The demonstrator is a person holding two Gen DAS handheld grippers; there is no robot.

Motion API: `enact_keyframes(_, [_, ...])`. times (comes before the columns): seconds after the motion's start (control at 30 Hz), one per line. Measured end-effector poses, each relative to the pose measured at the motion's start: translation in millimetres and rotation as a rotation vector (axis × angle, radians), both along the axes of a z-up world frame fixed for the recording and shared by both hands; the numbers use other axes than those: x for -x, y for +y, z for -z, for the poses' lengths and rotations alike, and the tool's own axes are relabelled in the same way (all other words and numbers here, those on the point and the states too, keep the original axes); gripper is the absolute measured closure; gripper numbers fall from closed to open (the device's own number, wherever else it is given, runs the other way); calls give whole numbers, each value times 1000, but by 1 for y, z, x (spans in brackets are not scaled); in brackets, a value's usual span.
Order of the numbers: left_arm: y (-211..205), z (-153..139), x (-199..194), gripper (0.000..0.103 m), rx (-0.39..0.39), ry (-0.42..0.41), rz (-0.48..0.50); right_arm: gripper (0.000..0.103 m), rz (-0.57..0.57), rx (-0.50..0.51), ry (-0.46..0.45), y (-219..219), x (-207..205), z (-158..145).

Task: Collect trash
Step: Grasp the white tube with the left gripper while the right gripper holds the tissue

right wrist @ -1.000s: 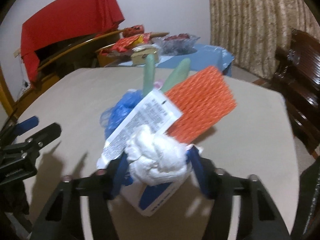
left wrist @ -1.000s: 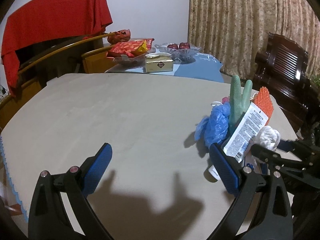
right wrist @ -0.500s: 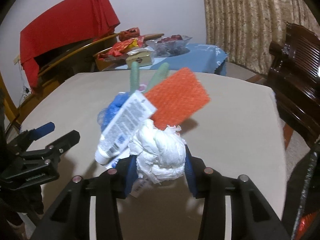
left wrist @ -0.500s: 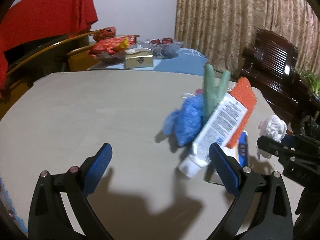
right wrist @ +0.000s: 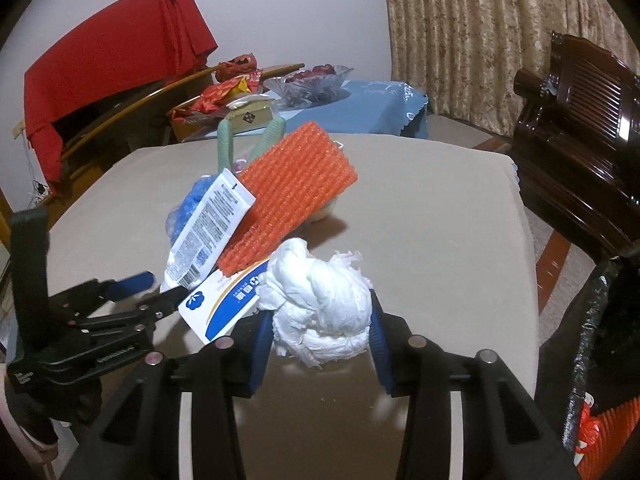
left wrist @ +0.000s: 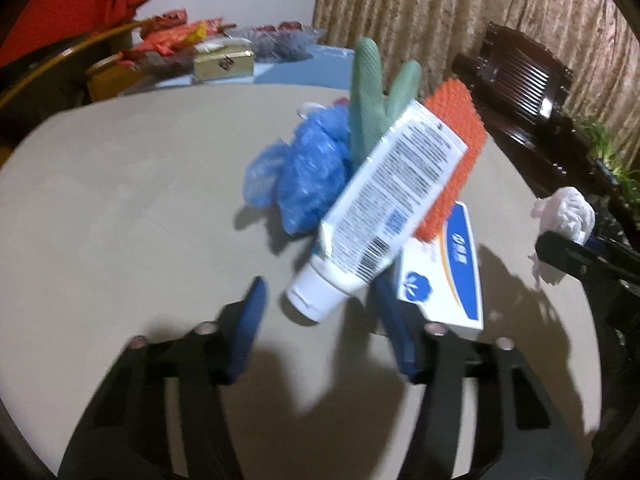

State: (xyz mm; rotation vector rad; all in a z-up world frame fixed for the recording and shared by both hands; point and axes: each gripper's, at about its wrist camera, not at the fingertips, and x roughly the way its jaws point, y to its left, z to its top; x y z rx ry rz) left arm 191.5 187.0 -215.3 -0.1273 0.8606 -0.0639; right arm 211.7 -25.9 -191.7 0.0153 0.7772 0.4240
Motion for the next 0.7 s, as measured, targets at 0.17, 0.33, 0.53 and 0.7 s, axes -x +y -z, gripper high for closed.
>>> enact_keyframes(0.17, [-6, -3, 9, 73, 20, 14, -10, 60, 3, -1, -4, -6, 3, 0])
enact_keyframes(0.33, [-19, -9, 23, 70, 23, 19, 9, 60, 9, -4, -5, -11, 6, -1])
enact_keyframes(0.53, [-13, -10, 16, 50, 10, 11, -37, 60, 13, 1, -6, -15, 7, -4])
enact_keyframes(0.7, [-6, -11, 4, 39, -22, -6, -50, 60, 27, -2, -4, -19, 6, -4])
